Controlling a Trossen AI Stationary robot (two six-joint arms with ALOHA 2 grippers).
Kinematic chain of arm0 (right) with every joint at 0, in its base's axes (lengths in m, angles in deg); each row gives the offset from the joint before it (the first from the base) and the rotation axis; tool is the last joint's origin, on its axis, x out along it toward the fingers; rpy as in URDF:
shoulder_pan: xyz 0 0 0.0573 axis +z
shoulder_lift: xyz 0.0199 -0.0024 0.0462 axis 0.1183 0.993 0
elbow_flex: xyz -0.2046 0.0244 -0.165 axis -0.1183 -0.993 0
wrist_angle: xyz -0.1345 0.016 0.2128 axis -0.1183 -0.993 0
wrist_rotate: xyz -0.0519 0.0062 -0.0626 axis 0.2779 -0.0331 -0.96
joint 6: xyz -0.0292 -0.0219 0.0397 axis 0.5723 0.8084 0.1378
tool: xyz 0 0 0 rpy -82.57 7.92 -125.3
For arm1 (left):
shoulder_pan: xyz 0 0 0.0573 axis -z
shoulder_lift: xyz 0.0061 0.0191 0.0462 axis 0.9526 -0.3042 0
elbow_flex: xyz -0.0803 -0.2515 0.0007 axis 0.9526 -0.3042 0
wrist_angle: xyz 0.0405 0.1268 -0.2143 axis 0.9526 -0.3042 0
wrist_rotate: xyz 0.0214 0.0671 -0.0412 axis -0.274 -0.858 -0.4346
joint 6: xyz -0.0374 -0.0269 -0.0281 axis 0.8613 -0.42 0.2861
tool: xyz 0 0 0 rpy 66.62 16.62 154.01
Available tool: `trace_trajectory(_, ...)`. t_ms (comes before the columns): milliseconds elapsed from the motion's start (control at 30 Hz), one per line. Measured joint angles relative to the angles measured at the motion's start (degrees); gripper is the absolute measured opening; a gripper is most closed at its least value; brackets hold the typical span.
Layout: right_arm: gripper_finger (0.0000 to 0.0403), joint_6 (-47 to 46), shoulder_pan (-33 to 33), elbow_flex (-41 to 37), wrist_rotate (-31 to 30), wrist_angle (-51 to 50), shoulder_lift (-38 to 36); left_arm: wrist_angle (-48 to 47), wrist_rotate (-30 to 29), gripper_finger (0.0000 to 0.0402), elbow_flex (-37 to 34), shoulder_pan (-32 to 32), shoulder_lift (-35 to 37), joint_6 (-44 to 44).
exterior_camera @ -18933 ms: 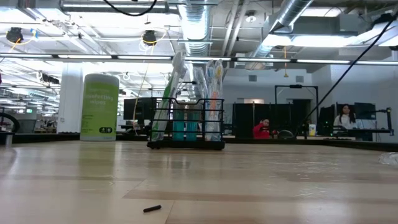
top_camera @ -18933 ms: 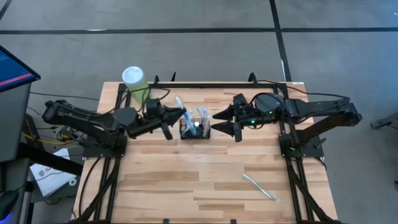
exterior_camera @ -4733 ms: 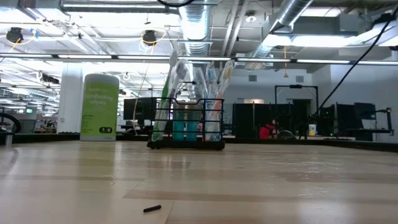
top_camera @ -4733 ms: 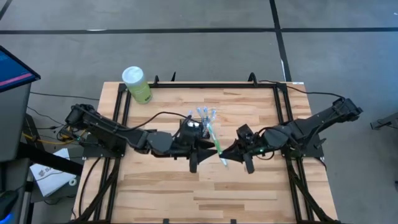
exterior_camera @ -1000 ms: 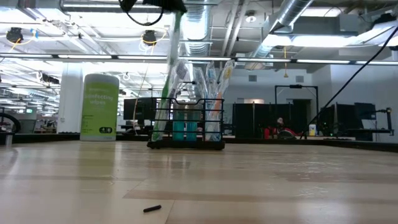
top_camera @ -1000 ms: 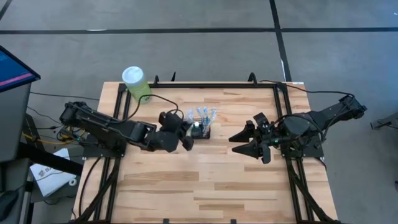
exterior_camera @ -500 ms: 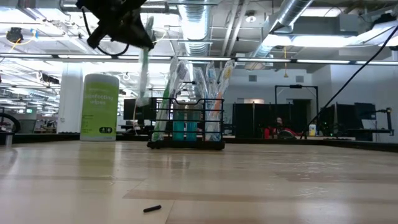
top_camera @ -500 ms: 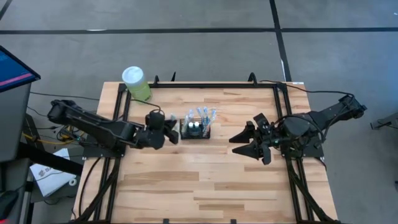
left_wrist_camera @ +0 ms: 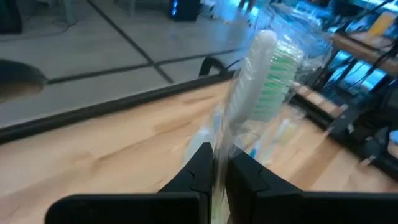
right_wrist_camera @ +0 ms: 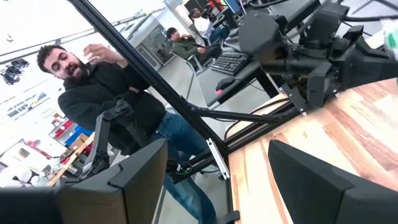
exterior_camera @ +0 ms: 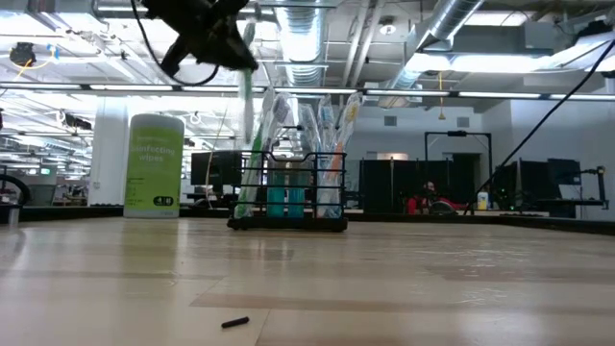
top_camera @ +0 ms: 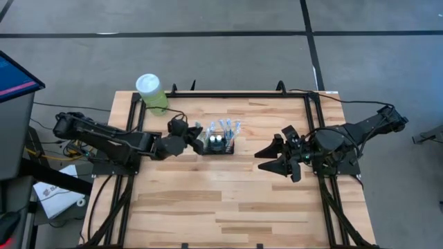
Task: Pick & Place toothbrushing station
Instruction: Put the green toothbrush into the black mesh organizer
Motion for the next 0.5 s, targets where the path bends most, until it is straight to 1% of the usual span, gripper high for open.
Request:
trace_trajectory(67,0.0271,0.0,0.2,0.0,0.0,0.0,0.0,1.5,-0.1,0.001,0.1,-0.5,-0.2,-1.9)
trace_trajectory(267,0.0271,0.0,0.2,0.0,0.0,-0.7,0.0,1.4,0.8,0.001,-0.9,-2.3,-0.9,-1.7)
trace_trajectory(500,0.0271,0.0,0.2,0.0,0.0,-1.0,0.0,3.1,0.9,0.001,-1.4,-1.6,-4.2,-1.7)
